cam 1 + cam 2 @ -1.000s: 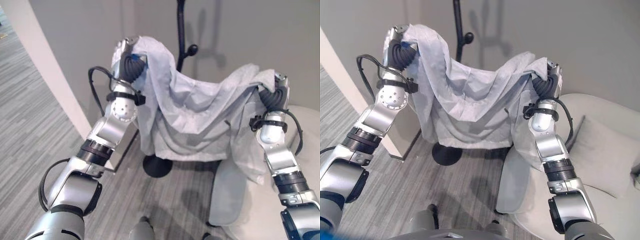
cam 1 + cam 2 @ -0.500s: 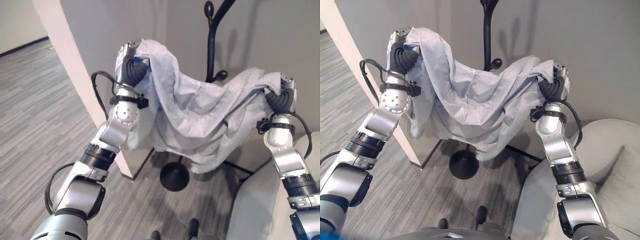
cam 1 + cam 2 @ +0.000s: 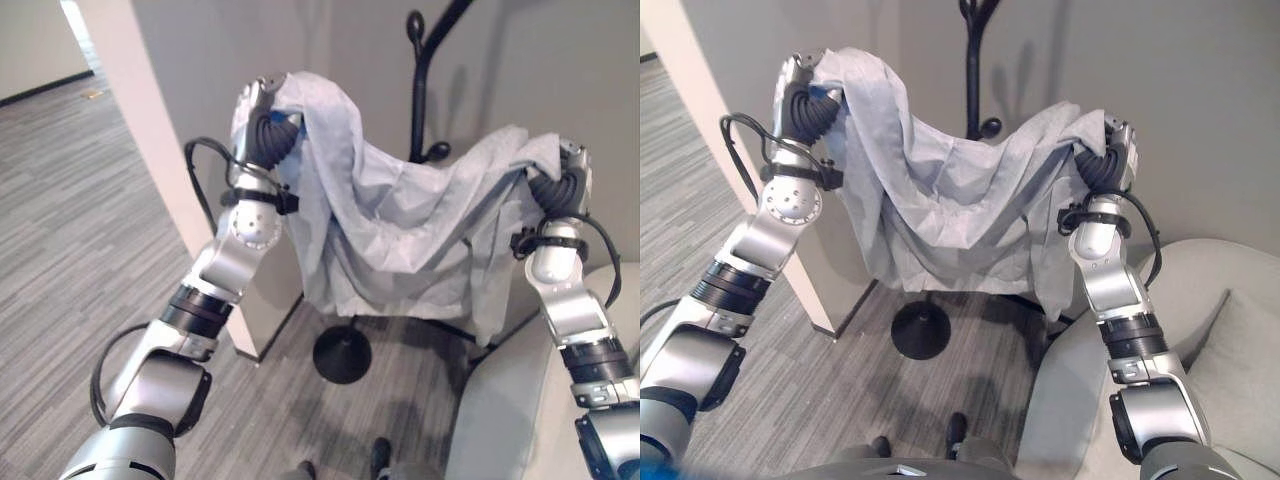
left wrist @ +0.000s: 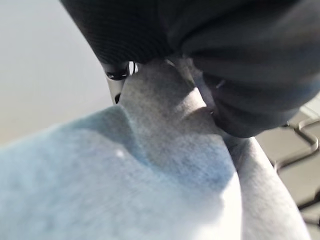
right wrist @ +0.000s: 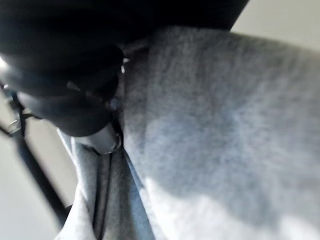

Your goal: Hang the clothes on the sofa on the clothes rack.

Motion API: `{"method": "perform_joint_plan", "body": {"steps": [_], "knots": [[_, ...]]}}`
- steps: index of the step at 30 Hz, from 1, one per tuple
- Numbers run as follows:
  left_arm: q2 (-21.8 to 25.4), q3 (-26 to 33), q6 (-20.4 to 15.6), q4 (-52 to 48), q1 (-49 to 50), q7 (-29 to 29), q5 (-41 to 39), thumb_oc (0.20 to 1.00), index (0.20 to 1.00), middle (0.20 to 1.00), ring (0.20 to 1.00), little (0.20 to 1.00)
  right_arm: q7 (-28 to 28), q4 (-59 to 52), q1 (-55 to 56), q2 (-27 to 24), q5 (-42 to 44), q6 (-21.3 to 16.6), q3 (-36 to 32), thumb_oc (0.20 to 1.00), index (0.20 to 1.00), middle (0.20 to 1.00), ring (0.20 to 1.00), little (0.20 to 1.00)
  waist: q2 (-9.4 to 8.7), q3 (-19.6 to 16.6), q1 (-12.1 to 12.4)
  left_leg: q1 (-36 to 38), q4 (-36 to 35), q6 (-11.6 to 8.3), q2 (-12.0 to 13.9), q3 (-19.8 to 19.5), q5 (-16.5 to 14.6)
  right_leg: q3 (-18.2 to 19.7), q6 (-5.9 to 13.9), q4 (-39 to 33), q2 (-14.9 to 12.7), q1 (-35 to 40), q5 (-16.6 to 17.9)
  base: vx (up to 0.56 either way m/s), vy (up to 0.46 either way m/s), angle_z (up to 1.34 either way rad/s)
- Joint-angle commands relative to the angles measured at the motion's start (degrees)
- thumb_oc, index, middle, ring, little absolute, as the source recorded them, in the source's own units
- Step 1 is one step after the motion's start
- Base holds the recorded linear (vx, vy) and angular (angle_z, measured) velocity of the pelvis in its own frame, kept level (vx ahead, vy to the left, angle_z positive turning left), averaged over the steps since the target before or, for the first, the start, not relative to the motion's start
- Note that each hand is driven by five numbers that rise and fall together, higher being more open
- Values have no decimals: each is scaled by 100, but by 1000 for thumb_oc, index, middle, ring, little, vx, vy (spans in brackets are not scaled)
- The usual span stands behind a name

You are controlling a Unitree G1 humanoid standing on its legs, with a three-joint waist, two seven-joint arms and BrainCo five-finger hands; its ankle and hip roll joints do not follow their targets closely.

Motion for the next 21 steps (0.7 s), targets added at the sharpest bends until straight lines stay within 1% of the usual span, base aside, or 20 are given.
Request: {"method": "perform_joint_plan", "body": {"steps": [1, 2, 3, 4, 5, 6, 7, 8, 10, 11, 12, 13, 14, 15, 16, 17, 18, 19, 20, 21], "knots": [[231, -62, -323, -198, -490, 207, 37, 200, 200, 200, 200, 200, -252, -119, -669, -236, -239, -253, -233, 200, 200, 200, 200, 200, 226, -92, 141, 491, -930, -636, 321, -39, 182, 135, 524, 59, -466, -55, -371, 62, -96, 1], [230, -51, -323, -197, -495, 208, 36, 200, 200, 200, 200, 200, -254, -112, -686, -244, -238, -253, -224, 200, 200, 200, 200, 200, 243, -95, 124, 475, -925, -641, 331, -56, 178, 117, 522, 45, -456, -53, -364, 156, -213, 15], [227, -64, -339, -225, -506, 254, 34, 200, 200, 200, 200, 200, -275, -150, -754, -301, -245, -256, -191, 200, 200, 200, 200, 200, 268, -23, 105, 561, -1000, -709, 368, -180, 140, 249, 566, -176, -546, -259, -243, 103, -124, 43], [225, -61, -339, -225, -507, 255, 34, 200, 200, 200, 200, 200, -275, -148, -759, -305, -244, -255, -189, 200, 200, 200, 200, 200, 276, -21, 98, 565, -1009, -712, 374, -189, 142, 237, 565, -193, -541, -245, -236, 228, -319, 73], [188, -111, -349, -227, -513, 290, 33, 200, 200, 200, 200, 200, -315, -182, -741, -422, -255, -256, -211, 200, 200, 200, 200, 200, 234, 48, 23, 701, -1154, -835, 433, -320, 121, 383, 568, -359, -477, -346, -150, 175, -255, 81], [199, -130, -362, -254, -503, 279, 25, 200, 200, 200, 200, 200, -335, -173, -709, -558, -295, -239, -231, 200, 200, 200, 200, 200, 168, 52, 25, 724, -1193, -905, 446, -328, 103, 363, 568, -413, -494, -271, -156, 227, -414, 78], [191, -175, -364, -225, -529, 268, 31, 200, 200, 200, 200, 200, -346, -149, -752, -603, -276, -236, -250, 200, 200, 200, 200, 200, 95, 41, 17, 773, -1238, -1019, 498, -319, 133, 303, 568, -384, -467, -230, -71, 136, -347, 72], [197, -188, -364, -206, -541, 258, 38, 200, 200, 200, 200, 200, -328, -170, -723, -611, -271, -245, -235, 200, 200, 200, 200, 200, 76, 41, -18, 804, -1311, -1073, 570, -347, 185, 305, 568, -394, -398, -187, -33, 160, -418, 85], [178, -161, -383, -257, -496, 215, 66, 200, 200, 200, 200, 200, -271, -266, -598, -676, -296, -264, -310, 200, 200, 200, 200, 200, 21, -48, -66, 877, -1452, -1197, 776, -363, 197, 224, 568, -449, -280, -61, -73, 137, -318, 94], [171, -169, -384, -256, -494, 215, 68, 200, 200, 200, 200, 200, -266, -277, -578, -677, -296, -262, -323, 200, 200, 200, 200, 200, 34, -53, -81, 883, -1468, -1208, 794, -388, 200, 191, 568, -466, -266, -36, -76, 151, -398, 91], [130, -178, -387, -242, -472, 183, 93, 200, 200, 200, 200, 200, -249, -301, -478, -771, -297, -277, -375, 200, 200, 200, 200, 200, 3, -125, -132, 880, -1500, -1346, 1014, -417, 298, 40, 568, -518, -83, 105, -193, 108, -276, 67], [130, -178, -387, -242, -470, 183, 93, 200, 200, 200, 200, 200, -248, -302, -476, -771, -297, -277, -375, 200, 200, 200, 200, 200, 8, -128, -140, 880, -1504, -1348, 1020, -425, 296, 29, 568, -522, -79, 111, -196, 183, -445, 34], [110, -129, -377, -278, -450, 210, 61, 200, 200, 200, 200, 200, -275, -330, -449, -836, -273, -307, -396, 200, 200, 200, 200, 200, 7, -195, -175, 850, -1454, -1375, 1104, -425, 356, -72, 568, -615, 46, 261, -283, 127, -238, 50], [48, -44, -363, -306, -361, 236, 13, 200, 200, 200, 200, 200, -283, -363, -398, -812, -240, -331, -400, 200, 200, 200, 200, 200, 14, -195, -222, 808, -1347, -1368, 1134, -414, 374, -128, 568, -712, 87, 398, -357, 140, -277, 51], [3, 6, -373, -344, -290, 242, -24, 200, 200, 200, 200, 200, -270, -356, -364, -792, -206, -347, -409, 200, 200, 200, 200, 200, 13, -186, -229, 752, -1284, -1343, 1144, -318, 422, -144, 568, -774, 102, 489, -427, 59, -104, 38], [3, 13, -370, -355, -274, 239, -24, 200, 200, 200, 200, 200, -269, -359, -357, -794, -204, -349, -406, 200, 200, 200, 200, 200, 13, -188, -237, 749, -1269, -1343, 1140, -325, 415, -151, 568, -789, 99, 505, -425, 4, -72, -2], [-37, 56, -355, -401, -228, 235, -53, 200, 200, 200, 200, 200, -260, -312, -371, -849, -162, -349, -363, 200, 200, 200, 200, 200, 43, -164, -203, 511, -1150, -1263, 1039, -152, 521, -190, 518, -864, 116, 672, -527, -24, -51, -9], [-39, 82, -341, -401, -219, 223, -47, 200, 200, 200, 200, 200, -246, -302, -389, -879, -153, -357, -354, 200, 200, 200, 200, 200, 81, -159, -191, 420, -1157, -1211, 940, -61, 558, -223, 499, -872, 124, 699, -541, -43, -54, -8], [-8, 136, -329, -401, -84, 208, -36, 200, 200, 200, 200, 200, -303, -191, -332, -981, -177, -340, -364, 200, 200, 200, 200, 200, 154, -135, -194, 325, -1286, -1112, 777, 144, 592, -282, 479, -877, 164, 701, -562, -26, 13, 16], [13, 144, -317, -420, -137, 223, -19, 200, 200, 200, 200, 200, -233, -182, -410, -977, -200, -318, -360, 200, 200, 200, 200, 200, 203, -181, -178, 337, -1406, -1076, 632, 65, 594, -211, 465, -877, 174, 688, -579, -12, 36, 42]]}}
